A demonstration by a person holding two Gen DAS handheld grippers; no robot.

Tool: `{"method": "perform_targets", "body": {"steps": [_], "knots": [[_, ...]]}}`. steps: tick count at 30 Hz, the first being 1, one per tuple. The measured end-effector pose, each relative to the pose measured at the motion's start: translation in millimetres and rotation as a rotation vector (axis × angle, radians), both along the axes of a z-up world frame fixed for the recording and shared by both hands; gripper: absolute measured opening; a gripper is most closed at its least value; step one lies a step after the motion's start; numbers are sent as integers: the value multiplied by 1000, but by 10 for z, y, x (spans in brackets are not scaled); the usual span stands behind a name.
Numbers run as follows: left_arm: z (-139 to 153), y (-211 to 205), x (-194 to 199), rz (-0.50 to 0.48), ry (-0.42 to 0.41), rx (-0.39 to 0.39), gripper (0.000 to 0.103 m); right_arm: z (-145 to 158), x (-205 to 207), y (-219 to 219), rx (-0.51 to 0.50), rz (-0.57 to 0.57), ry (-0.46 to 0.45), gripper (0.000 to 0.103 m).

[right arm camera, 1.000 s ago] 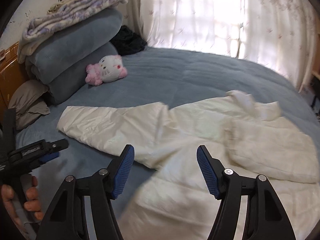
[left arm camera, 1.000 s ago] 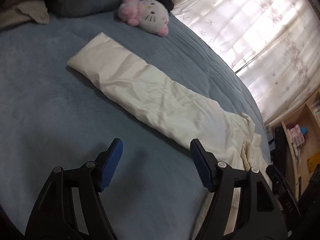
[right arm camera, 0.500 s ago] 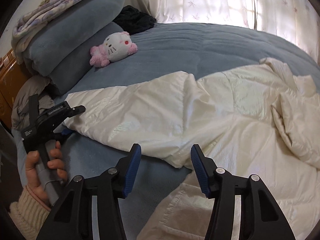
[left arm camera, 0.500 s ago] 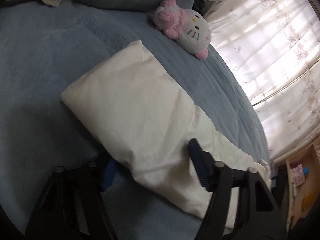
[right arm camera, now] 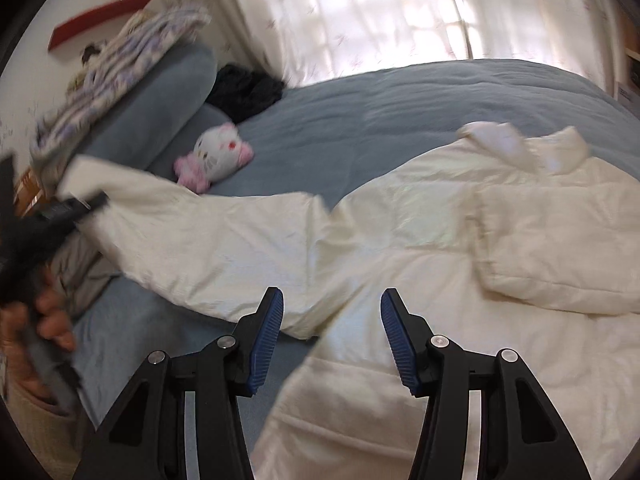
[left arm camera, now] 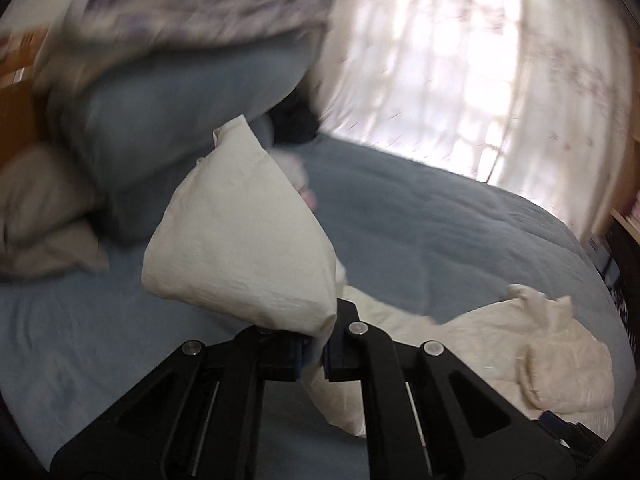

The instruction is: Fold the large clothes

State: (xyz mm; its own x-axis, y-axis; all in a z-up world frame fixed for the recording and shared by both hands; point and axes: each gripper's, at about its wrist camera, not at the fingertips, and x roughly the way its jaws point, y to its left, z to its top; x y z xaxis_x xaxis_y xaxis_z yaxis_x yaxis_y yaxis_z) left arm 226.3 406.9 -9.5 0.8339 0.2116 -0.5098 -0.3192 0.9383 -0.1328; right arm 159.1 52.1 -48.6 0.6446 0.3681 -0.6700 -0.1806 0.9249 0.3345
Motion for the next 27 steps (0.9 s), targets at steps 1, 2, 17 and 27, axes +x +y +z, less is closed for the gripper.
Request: {"method": "perform_targets", "body": {"steps": [1, 2, 17, 27], "knots": [[197, -245, -13, -37, -19, 32, 4, 41, -42, -159, 13, -20, -7, 53], [354, -484, -18, -75, -32, 53, 4, 83, -95, -328, 23, -41, -16, 53], [-243, -3856, 195, -549, 216, 67, 8, 234, -901, -2883, 61, -374, -25, 53], [-1215, -4435, 112, -662, 400, -90, 51, -36, -1305, -3580, 178, -453, 51, 72]]}}
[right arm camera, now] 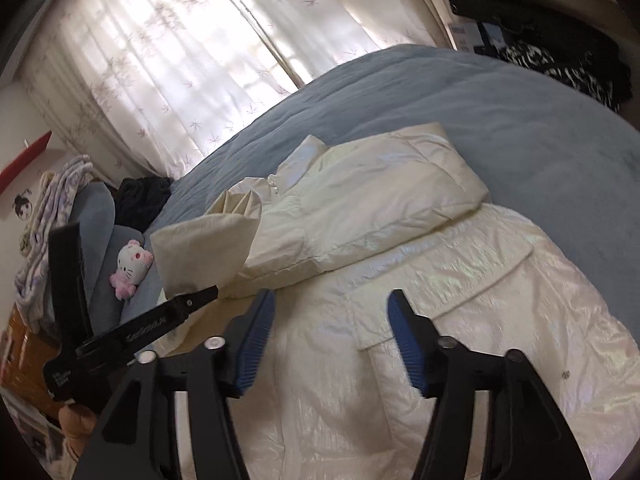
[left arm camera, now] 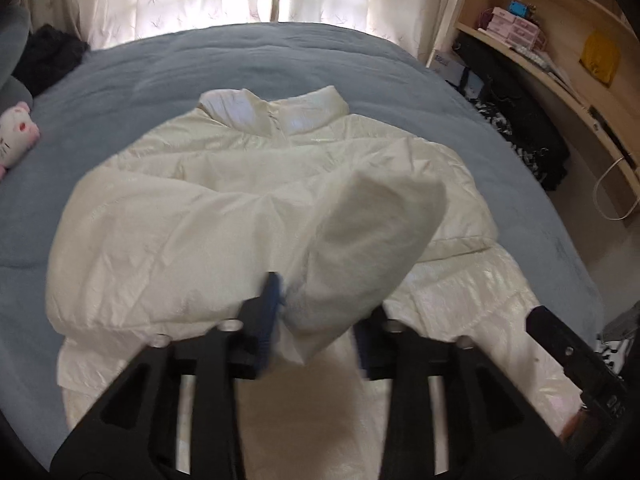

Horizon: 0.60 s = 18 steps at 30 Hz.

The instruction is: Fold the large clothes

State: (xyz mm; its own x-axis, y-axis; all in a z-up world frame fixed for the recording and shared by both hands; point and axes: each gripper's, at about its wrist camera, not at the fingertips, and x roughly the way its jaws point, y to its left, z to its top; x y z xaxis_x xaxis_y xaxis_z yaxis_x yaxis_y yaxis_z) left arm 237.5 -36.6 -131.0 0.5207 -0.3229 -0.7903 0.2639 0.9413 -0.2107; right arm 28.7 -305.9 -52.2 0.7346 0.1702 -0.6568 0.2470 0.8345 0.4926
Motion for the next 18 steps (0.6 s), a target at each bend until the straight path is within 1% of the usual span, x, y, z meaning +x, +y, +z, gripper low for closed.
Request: {"method": "perform_targets", "body": {"steps": [1, 2, 4, 5, 6, 7, 9, 13, 15, 18], "knots": [[9, 55, 21, -20, 6, -43, 76, -18, -6, -58, 13, 0, -3, 73], [28, 58, -35, -27, 2, -66, 83, -21, -32, -21, 19, 0, -4, 74], [63, 69, -141, -40, -31, -92, 84, -26, -26, -29, 42, 8, -7, 74], [190, -6, -83, -46, -42, -97, 84, -30, -16, -12, 51, 9, -3, 74], [202, 21, -89, -41, -49, -103, 84, -36, 31, 28, 57, 11, 1, 74], [329, 69, -104, -32, -51, -107, 84, -15, 43, 97, 63, 16, 6, 74], [397, 157, -88, -8, -55, -113, 84, -27, 107, 115, 77, 24, 18, 74], [569, 371, -236, 59, -55, -77, 84, -82, 326, 124, 102, 52, 48, 74], [567, 534, -239, 111, -57, -54, 84, -135, 495, 168, 106, 74, 70, 74], [550, 746, -243, 148, -52, -40, 83, -281, 800, 278, 121, 123, 111, 74]]}}
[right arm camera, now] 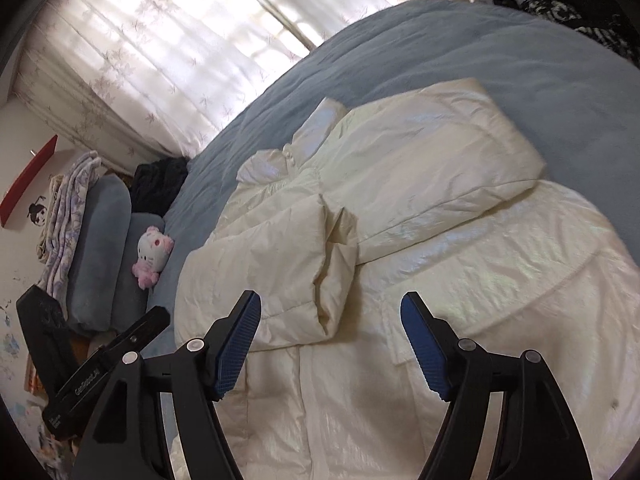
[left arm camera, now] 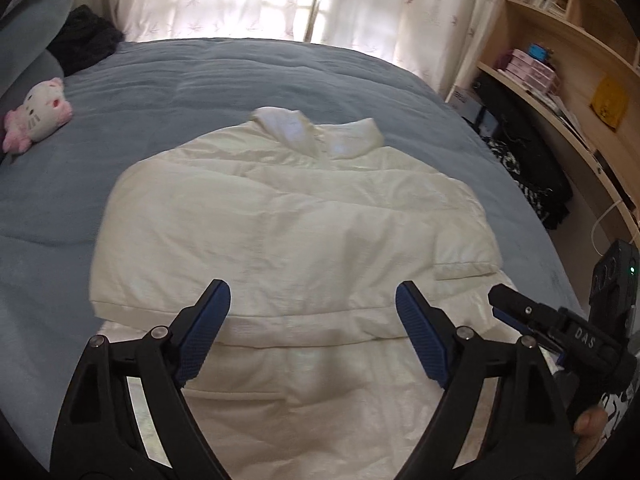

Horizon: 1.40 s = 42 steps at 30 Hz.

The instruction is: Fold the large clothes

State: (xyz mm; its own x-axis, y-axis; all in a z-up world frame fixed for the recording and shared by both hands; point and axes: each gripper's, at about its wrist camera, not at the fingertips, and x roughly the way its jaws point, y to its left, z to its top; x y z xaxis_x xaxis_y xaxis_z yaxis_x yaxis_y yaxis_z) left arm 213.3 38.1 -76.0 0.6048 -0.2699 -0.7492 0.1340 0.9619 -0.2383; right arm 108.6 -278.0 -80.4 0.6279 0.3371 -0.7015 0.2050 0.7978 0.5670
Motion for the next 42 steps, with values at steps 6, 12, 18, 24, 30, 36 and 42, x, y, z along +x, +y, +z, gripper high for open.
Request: {"method": "perform_targets", "body": {"steps": [6, 12, 18, 24, 30, 36, 42], "knots": [[-79, 545, 85, 96, 32, -28, 82, -486, 629, 305, 14, 79, 120, 72], [-29, 929, 169, 178, 8, -4, 81, -333, 822, 615, -87, 175, 47, 11], [40, 1080, 346, 225, -23, 54, 59, 707, 853, 545, -265, 172, -244, 10], [-244, 1009, 659, 250, 16, 93, 57, 255, 1298, 221, -364, 111, -63, 10], [-888, 886, 960, 250, 128, 200, 57, -411, 1403, -25, -313, 69, 76, 29], [-790, 921, 961, 240, 87, 186, 57, 73, 1217, -58, -314, -29, -23, 52], [-471, 748, 1030, 234, -12, 138, 57, 436, 1470, 582, -358, 85, -168, 52]]}}
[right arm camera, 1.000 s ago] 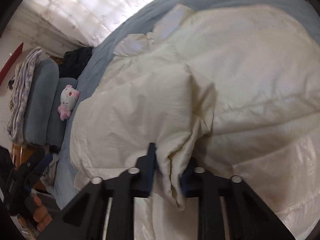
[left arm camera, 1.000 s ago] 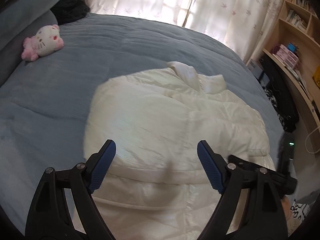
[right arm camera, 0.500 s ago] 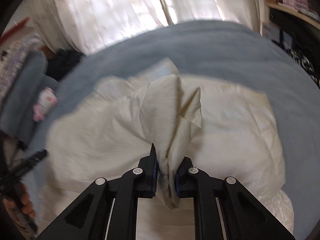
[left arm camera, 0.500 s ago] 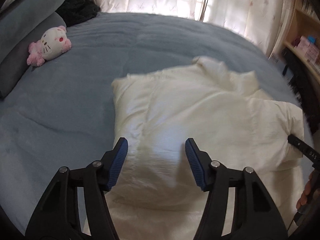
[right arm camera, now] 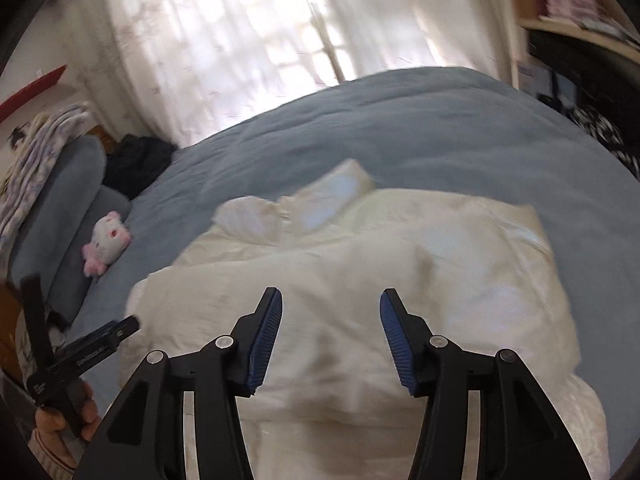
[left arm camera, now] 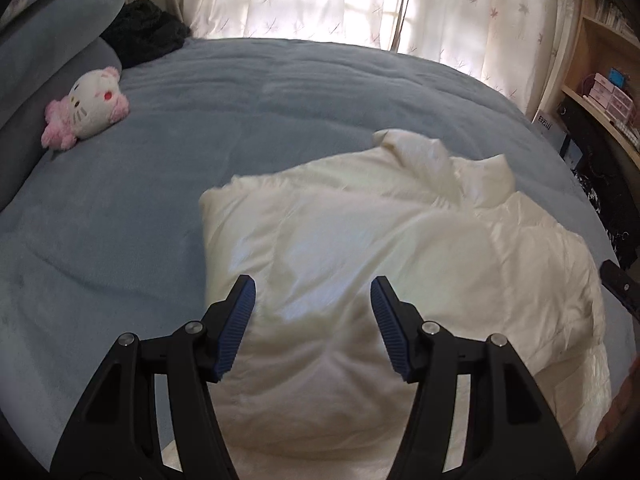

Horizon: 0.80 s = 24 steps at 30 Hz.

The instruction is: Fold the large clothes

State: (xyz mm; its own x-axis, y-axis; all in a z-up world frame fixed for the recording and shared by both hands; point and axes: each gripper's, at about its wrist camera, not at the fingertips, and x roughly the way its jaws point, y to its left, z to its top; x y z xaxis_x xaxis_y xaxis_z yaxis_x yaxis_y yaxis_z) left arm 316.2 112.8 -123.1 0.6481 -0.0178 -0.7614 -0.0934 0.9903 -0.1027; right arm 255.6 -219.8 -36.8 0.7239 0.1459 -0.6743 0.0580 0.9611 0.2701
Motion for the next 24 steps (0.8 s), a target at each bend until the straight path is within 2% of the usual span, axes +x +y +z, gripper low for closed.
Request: {"method": "perform_targets", "body": {"steps": [4, 8, 11, 14, 18, 21, 24], "knots": [[-88, -254, 235, -10, 24, 12, 57, -194, 462, 574, -6, 87, 39, 52], [-244, -315, 443, 20, 29, 0, 57, -532, 789, 803, -61, 82, 89, 52], [-373, -293, 583, 33, 22, 56, 57, -779, 897, 591, -130, 40, 93, 48], [-477, -232, 679, 15, 7, 118, 58, -911, 834, 233, -179, 26, 76, 36], [-557, -125, 698, 24, -23, 139, 59, -1023, 874, -132, -120, -6, 61, 23], [-620, -11, 711, 50, -27, 110, 60, -1114, 885, -332, -78, -25, 43, 22], [-679, 75, 702, 70, -38, 105, 70, -1177, 865, -399, -56, -27, 34, 22]]}}
